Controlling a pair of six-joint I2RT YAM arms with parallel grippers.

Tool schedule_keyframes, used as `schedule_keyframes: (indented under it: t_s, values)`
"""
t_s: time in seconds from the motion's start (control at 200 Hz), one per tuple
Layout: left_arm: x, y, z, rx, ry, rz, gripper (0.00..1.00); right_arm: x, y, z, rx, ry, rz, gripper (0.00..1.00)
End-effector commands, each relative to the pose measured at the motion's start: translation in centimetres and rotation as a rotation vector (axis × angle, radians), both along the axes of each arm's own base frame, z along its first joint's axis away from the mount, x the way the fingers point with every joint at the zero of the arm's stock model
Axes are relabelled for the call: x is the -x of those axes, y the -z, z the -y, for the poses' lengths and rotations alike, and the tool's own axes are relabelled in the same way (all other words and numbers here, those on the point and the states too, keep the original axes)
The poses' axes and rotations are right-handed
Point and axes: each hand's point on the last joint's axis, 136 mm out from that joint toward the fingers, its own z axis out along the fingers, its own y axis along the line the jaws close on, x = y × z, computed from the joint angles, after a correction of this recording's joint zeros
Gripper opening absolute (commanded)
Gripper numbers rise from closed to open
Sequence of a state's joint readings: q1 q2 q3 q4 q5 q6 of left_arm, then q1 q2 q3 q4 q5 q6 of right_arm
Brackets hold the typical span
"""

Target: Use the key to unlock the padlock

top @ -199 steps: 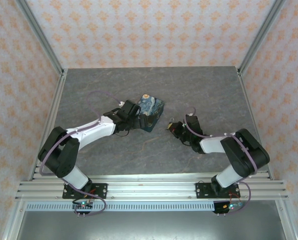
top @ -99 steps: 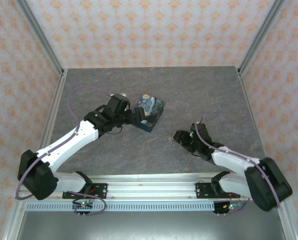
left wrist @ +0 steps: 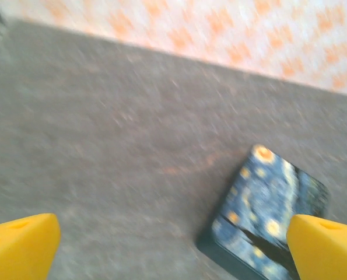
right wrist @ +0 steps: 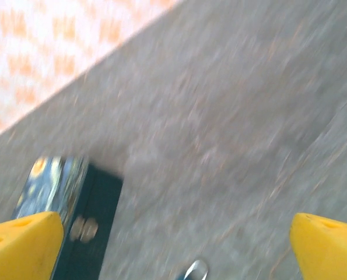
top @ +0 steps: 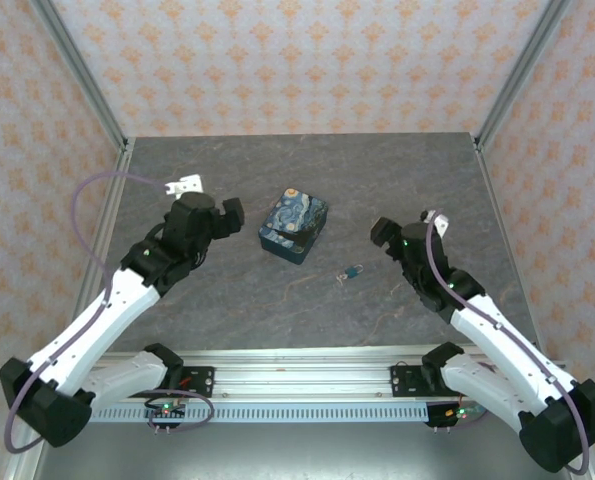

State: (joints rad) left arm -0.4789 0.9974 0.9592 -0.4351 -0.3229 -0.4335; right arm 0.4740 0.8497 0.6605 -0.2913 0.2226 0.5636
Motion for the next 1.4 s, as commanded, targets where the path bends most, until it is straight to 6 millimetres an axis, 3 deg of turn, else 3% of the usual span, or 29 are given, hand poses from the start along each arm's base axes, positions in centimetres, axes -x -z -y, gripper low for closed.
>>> schedule_keyframes:
  t_s: [0.0, 0.07, 0.135, 0.285, 0.52, 0.606, 0.836, 1.001, 1.061, 1.136, 1.196, 1.241, 1.396]
  values:
    - [-0.2, -2.2, -5.1, -0.259, -0.187, 0.157, 1.00, -1.1, -3.5, 5.8, 0.301, 0.253, 0.158, 0.99]
    - [-0.2, -1.7, -7.1, -0.294, -0.243, 0.163, 1.00, -1.9, -4.8, 7.9, 0.363, 0.340, 0.220, 0.99]
    - [-0.3, -0.6, -9.1, -0.284, -0.299, 0.162, 1.00, -2.9, -4.6, 9.3, 0.402, 0.365, 0.219, 0.99]
    - [-1.0, 2.9, -11.5, -0.327, -0.302, 0.189, 1.00, -5.1, -0.6, 12.0, 0.511, 0.389, 0.089, 0.99]
    - [-0.6, 8.6, -14.9, -0.308, -0.328, 0.133, 1.00, -6.8, 5.8, 11.7, 0.574, 0.303, 0.041, 0.99]
    - [-1.1, 9.5, -14.5, -0.284, -0.295, 0.145, 1.00, -7.1, 7.4, 11.1, 0.566, 0.261, 0.046, 0.99]
    - [-3.9, 14.0, -13.2, -0.215, -0.236, 0.107, 1.00, -8.4, 8.1, 9.7, 0.583, 0.147, 0.116, 0.99]
    - [-5.4, 15.0, -12.5, -0.227, -0.182, 0.103, 1.00, -8.0, 9.7, 10.6, 0.494, 0.147, 0.151, 0.99]
    - [-5.7, 15.8, -12.2, -0.224, -0.164, 0.114, 1.00, -8.4, 9.9, 10.5, 0.499, 0.139, 0.182, 0.99]
    - [-6.2, 16.7, -11.8, -0.225, -0.143, 0.115, 1.00, -9.0, 10.6, 9.7, 0.492, 0.066, 0.100, 0.99]
    - [-7.1, 17.3, -10.9, -0.232, -0.084, 0.045, 1.00, -9.7, 10.7, 10.3, 0.482, 0.089, 0.097, 0.99]
    - [-7.6, 17.2, -10.0, -0.256, -0.036, 0.053, 1.00, -9.9, 11.2, 11.1, 0.433, 0.096, 0.060, 0.99]
    - [-7.6, 17.3, -9.9, -0.251, -0.032, 0.042, 1.00, -9.7, 11.1, 11.3, 0.420, 0.090, 0.068, 0.99]
